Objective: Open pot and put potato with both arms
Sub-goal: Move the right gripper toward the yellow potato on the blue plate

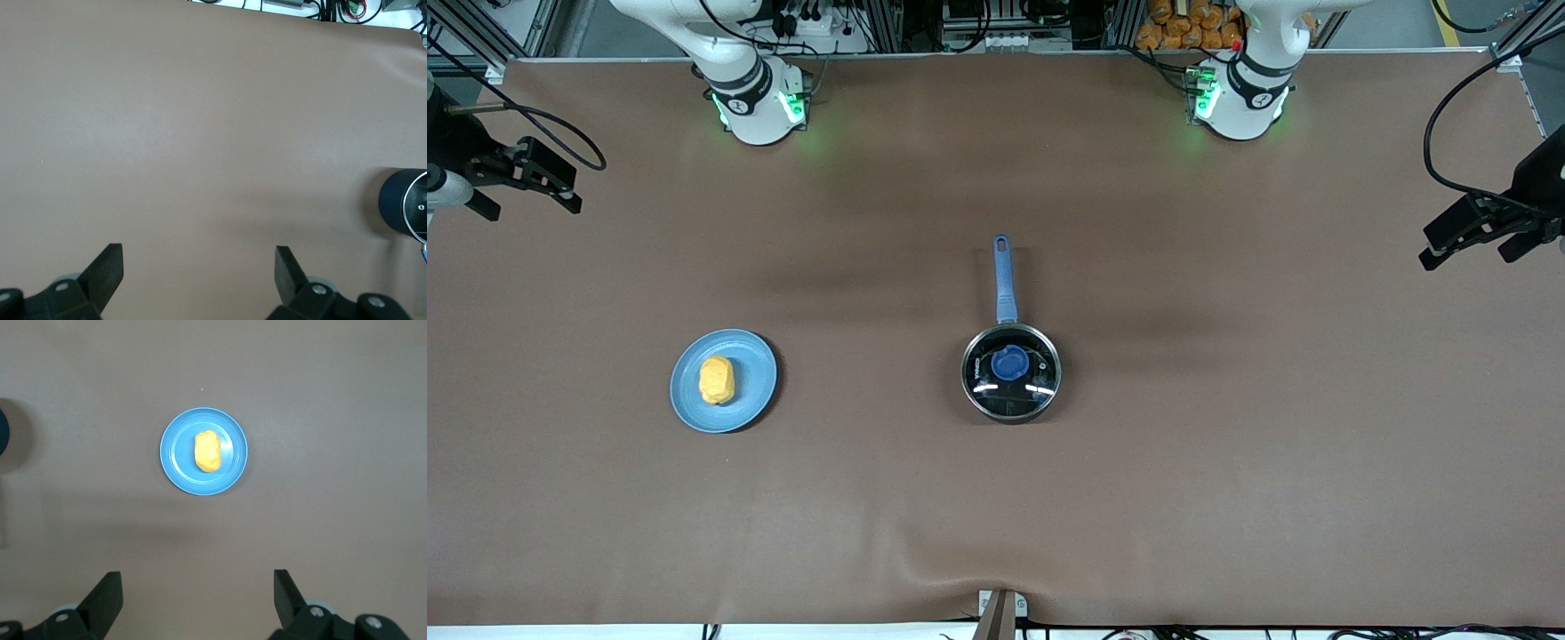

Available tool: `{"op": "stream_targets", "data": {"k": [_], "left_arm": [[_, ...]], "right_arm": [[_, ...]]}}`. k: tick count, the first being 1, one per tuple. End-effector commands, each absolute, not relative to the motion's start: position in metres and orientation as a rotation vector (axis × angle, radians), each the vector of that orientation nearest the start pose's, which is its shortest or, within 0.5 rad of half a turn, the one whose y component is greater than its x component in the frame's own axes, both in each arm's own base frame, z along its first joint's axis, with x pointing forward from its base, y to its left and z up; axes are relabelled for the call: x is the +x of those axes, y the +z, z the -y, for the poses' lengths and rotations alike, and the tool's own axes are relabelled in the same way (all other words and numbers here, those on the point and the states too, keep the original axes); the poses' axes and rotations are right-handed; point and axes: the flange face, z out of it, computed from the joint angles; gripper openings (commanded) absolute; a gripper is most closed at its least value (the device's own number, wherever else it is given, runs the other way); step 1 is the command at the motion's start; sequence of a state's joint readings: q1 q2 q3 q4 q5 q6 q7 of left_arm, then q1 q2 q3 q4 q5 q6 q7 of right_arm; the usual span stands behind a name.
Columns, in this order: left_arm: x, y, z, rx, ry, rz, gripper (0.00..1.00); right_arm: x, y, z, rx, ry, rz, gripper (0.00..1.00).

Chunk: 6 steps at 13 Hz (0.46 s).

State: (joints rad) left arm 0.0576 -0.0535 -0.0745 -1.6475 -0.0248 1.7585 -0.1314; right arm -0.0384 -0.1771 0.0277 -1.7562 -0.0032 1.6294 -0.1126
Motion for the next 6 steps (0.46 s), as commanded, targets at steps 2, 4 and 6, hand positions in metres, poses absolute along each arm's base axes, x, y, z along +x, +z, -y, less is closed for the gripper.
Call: {"op": "stream_targets", "data": {"k": [2,4,6], "left_arm": [[0.546,0.643,0.004,-3.174,-0.255,0.184,1.0],[0.546,0.644,0.005,-3.175,-0.257,0.184,1.0],[0.546,0.646,0.004,-3.175,-0.262,0.191,1.0]], "right_arm": [[0.495,0.637,0.003,-3.128,-0.102,0.171,1.0],[0.499,0.634,-0.001,-3.126,-0.097,0.182,1.0],[0.506,0.626,-0.003,-3.125,-0.099,0.189,1.0]]}}
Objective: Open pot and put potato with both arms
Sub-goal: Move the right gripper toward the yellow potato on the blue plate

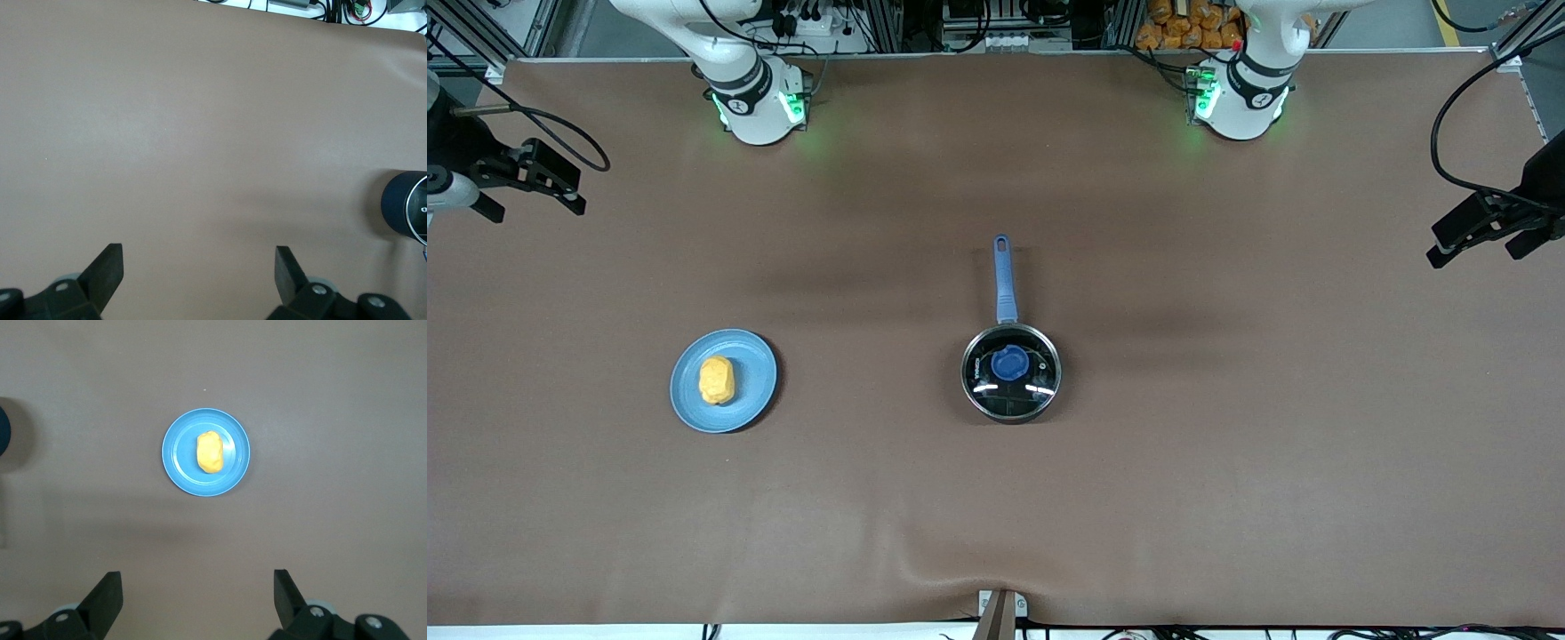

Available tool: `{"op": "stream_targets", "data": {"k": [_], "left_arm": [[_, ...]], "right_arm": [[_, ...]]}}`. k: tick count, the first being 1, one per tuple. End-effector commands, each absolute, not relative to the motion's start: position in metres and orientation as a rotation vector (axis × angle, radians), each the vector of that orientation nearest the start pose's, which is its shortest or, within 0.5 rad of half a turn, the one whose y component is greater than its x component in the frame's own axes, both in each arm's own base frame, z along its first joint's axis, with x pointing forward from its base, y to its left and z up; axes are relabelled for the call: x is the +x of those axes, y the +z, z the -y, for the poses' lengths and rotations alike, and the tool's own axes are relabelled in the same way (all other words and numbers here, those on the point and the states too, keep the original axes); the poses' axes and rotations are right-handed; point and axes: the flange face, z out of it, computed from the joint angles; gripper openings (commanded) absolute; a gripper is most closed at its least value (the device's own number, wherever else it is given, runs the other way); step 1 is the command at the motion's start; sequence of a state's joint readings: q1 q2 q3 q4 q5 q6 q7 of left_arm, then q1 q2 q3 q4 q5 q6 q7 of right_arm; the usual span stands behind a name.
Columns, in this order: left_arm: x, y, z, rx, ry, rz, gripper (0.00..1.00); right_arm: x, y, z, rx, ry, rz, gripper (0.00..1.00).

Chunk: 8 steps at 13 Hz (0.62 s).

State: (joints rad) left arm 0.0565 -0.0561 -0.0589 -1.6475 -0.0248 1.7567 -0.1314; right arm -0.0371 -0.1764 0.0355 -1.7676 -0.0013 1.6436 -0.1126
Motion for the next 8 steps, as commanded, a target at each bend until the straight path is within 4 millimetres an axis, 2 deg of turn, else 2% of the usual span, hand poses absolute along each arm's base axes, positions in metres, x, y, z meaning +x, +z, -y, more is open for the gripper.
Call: {"op": "stream_targets", "data": {"k": [1,3,4,6,8], "left_arm": [[0.546,0.646,0.003,-3.174,-0.265,0.208,1.0],[0.543,0.648,-0.011,-3.177,-0.224,0.236,1.0],[0.545,0.653,-0.013,-3.176,-0.234,0.236,1.0],[0.549,0.646,-0.01,-3.179,-0.2,0.226,1.0],[0.556,0.637,-0.008,-3.182,-0.151,0.214,1.0]], "right_arm": [[0.514,0.617,-0.004,-3.123,-0.092,0.193,1.0],[0.532,0.596,-0.008,-3.122,-0.092,0.209,1.0],[0.545,0.579,-0.011,-3.119,-0.085,0.217,1.0],[0.572,0.537,-0.012,-3.113,-0.057,0.288,1.0],[0.596,0.484,-0.011,-3.107,-0.001,0.295,1.0]]}}
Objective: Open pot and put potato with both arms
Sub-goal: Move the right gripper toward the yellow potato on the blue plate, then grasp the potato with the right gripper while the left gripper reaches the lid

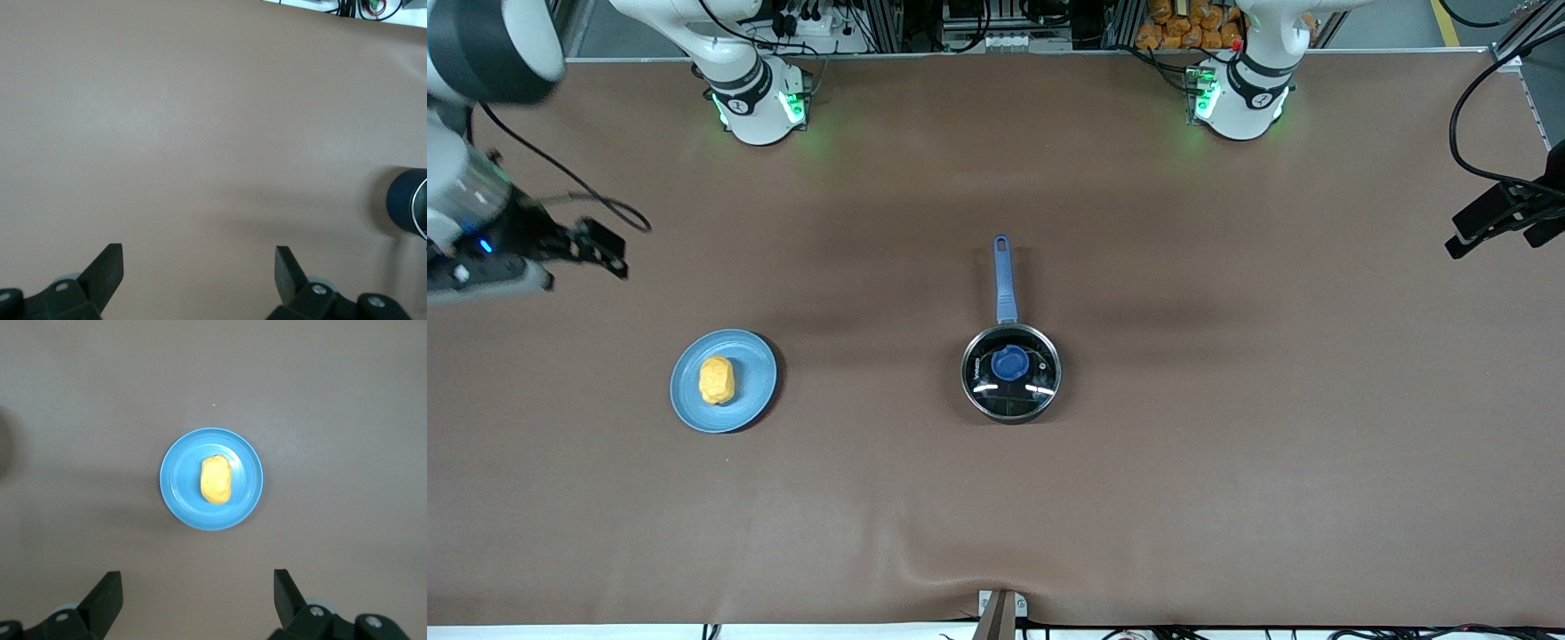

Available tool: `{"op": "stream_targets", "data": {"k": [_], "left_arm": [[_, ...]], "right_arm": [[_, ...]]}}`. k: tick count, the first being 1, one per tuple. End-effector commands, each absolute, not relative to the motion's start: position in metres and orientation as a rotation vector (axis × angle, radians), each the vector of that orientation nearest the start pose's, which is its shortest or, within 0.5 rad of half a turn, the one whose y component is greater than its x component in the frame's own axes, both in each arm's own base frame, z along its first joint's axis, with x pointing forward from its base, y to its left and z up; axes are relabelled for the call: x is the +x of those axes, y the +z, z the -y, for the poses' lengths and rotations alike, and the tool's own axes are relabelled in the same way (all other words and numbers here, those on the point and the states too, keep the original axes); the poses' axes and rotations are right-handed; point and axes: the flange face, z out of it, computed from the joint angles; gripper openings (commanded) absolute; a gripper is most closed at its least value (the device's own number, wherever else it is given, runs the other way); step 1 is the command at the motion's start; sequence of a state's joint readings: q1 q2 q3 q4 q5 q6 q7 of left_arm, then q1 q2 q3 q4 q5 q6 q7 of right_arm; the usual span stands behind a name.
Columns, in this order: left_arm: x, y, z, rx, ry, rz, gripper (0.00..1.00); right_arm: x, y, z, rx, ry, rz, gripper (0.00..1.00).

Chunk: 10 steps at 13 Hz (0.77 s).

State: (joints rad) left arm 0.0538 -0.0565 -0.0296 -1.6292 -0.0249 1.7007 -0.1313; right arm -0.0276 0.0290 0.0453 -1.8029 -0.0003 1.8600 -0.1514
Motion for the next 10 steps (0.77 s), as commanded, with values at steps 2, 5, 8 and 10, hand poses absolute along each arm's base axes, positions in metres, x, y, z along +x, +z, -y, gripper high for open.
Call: {"op": "stream_targets", "data": {"k": [2,5,8,10], "left_arm": [[0.555,0.652,-0.01,-3.184,-0.127,0.212,1.0],[0.557,0.653,-0.011,-3.217,-0.151,0.227,1.0],[0.56,0.649,-0.009,-3.218,-0.156,0.227,1.0],[0.563,0.643,-0.007,-3.219,-0.141,0.22,1.0]], "right_arm": [[0.617,0.431,-0.01,-3.101,0.034,0.298,1.0],[0.634,0.354,-0.013,-3.088,0.107,0.31,1.0],[0.64,0.289,-0.012,-3.077,0.165,0.308,1.0],[0.642,0.255,-0.011,-3.074,0.181,0.303,1.0]]}}
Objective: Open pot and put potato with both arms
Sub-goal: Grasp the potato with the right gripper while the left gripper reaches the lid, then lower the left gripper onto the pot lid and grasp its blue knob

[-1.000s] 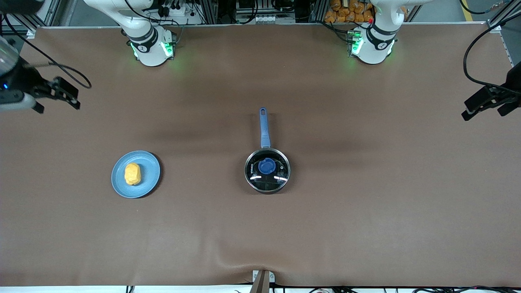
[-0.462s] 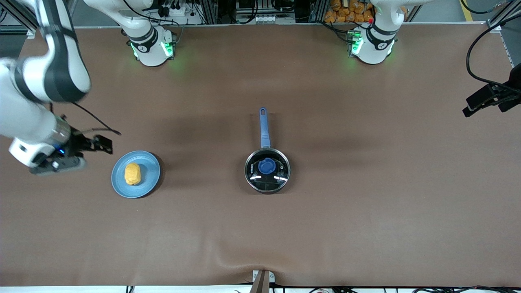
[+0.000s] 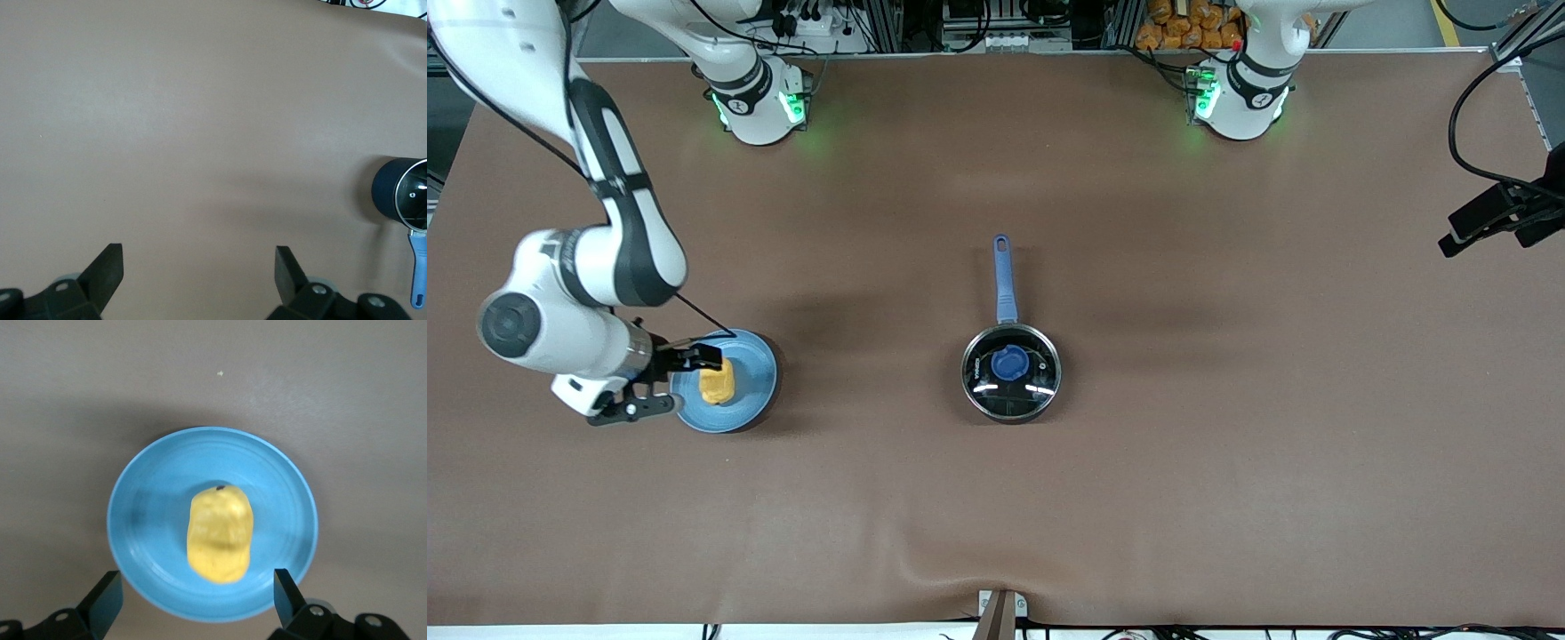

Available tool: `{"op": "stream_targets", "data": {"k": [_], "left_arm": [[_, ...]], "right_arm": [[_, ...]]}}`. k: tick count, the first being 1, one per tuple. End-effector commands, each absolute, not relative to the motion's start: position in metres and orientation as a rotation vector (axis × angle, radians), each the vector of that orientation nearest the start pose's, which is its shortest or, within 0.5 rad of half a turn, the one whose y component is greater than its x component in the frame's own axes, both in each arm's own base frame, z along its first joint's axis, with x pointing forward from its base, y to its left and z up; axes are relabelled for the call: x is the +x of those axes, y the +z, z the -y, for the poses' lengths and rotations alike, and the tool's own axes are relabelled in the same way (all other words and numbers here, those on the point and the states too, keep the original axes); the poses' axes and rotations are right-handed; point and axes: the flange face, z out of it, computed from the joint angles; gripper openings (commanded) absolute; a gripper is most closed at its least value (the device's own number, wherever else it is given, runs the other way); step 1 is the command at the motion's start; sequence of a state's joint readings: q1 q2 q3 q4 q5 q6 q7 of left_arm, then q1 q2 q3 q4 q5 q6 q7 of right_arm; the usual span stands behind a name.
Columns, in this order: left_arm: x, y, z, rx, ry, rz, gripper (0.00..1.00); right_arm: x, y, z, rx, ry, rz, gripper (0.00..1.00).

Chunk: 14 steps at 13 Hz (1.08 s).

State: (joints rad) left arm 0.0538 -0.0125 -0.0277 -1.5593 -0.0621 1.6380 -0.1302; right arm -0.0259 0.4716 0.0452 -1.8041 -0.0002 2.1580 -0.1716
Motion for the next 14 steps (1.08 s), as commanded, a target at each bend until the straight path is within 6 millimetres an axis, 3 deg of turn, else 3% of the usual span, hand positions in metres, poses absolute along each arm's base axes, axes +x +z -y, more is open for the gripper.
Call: {"op": "stream_targets", "data": {"k": [1,2,3,5,8,9,12,14], "left_arm": [[0.566,0.639,-0.002,-3.222,-0.132,0.211,1.0],[0.572,0.629,0.013,-3.256,-0.107,0.217,1.0],[0.575,0.623,0.04,-3.274,-0.087,0.206,1.0],[0.577,0.621,0.084,-3.278,-0.1,0.34,1.0],[0.577,0.61,0.155,-3.288,-0.098,0.41,1.0],[0.575,0.603,0.179,-3.288,-0.09,0.418,1.0],[0.573,0.569,0.26,-3.291,-0.068,0.502,1.0],[0.573,0.533,0.316,-3.288,-0.088,0.527,1.0]], "right_arm": [[0.643,0.243,-0.011,-3.073,0.181,0.302,1.0],[0.643,0.232,-0.011,-3.072,0.188,0.301,1.0],[0.643,0.223,-0.012,-3.072,0.186,0.302,1.0],[0.644,0.206,-0.011,-3.073,0.178,0.298,1.0],[0.643,0.201,-0.013,-3.071,0.188,0.309,1.0],[0.643,0.2,-0.014,-3.069,0.19,0.325,0.9],[0.643,0.201,-0.017,-3.074,0.194,0.352,0.34],[0.643,0.202,-0.022,-3.075,0.19,0.366,0.13]]}}
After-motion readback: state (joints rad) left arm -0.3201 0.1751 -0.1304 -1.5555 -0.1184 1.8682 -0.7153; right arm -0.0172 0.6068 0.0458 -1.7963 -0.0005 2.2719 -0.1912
